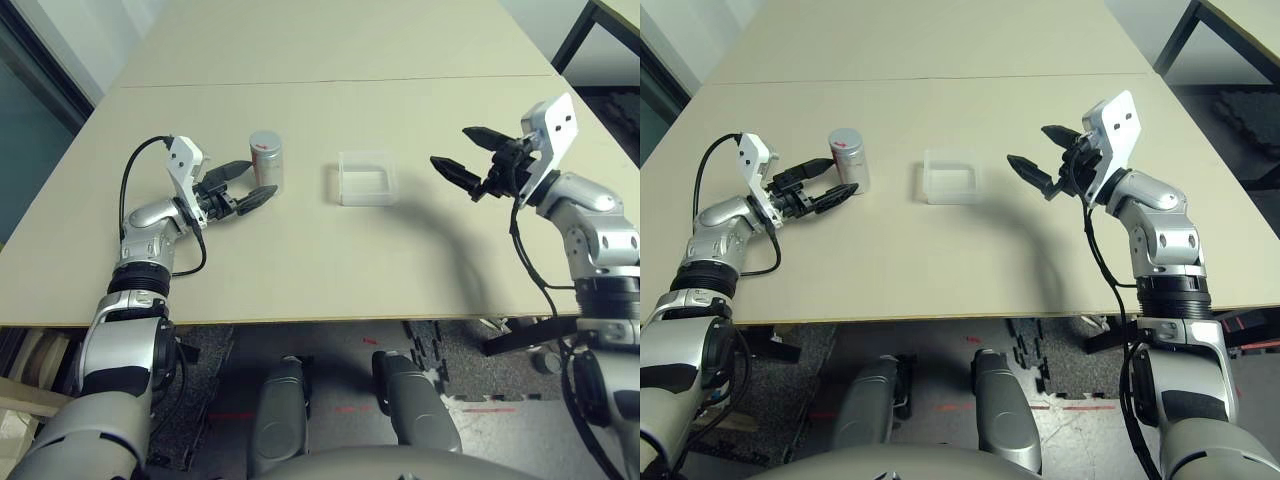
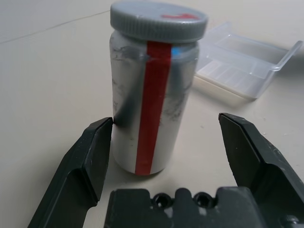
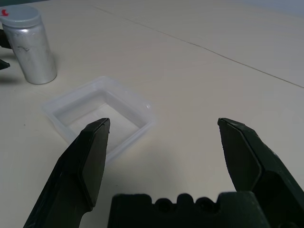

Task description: Pour the medicine from the bottle into the box.

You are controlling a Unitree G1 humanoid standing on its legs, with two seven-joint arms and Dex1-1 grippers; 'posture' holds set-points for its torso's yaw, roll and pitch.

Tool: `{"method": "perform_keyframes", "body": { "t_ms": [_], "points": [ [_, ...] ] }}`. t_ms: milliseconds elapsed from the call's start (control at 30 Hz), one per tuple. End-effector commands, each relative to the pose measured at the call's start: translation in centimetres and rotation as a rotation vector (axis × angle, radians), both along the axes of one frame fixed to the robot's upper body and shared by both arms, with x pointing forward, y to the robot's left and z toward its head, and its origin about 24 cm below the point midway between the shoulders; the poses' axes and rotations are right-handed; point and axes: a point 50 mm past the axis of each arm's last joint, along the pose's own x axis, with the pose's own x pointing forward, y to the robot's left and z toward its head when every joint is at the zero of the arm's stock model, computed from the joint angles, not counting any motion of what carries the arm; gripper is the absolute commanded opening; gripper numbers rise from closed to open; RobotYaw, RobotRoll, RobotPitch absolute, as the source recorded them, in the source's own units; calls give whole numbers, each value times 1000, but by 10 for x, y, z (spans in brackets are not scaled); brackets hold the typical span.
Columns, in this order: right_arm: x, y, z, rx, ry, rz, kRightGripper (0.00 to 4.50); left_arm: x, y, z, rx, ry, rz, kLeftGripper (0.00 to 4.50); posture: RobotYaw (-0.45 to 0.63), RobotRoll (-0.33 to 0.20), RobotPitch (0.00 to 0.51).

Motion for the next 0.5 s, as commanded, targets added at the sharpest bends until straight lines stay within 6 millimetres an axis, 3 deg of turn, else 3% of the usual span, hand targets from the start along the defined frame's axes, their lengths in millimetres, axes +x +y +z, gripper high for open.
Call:
{"method": "perform_keyframes", "body": {
  "t_ms": [33,500],
  "points": [
    [-3,0,1,-2,5,4,4500,2,4,2,22,-13,33,4460,-216,0,221],
    [-5,5,-2,10,14,6,4500,12,-3,3,11,-28,83,4460,-232,0,216]
  ]
}}
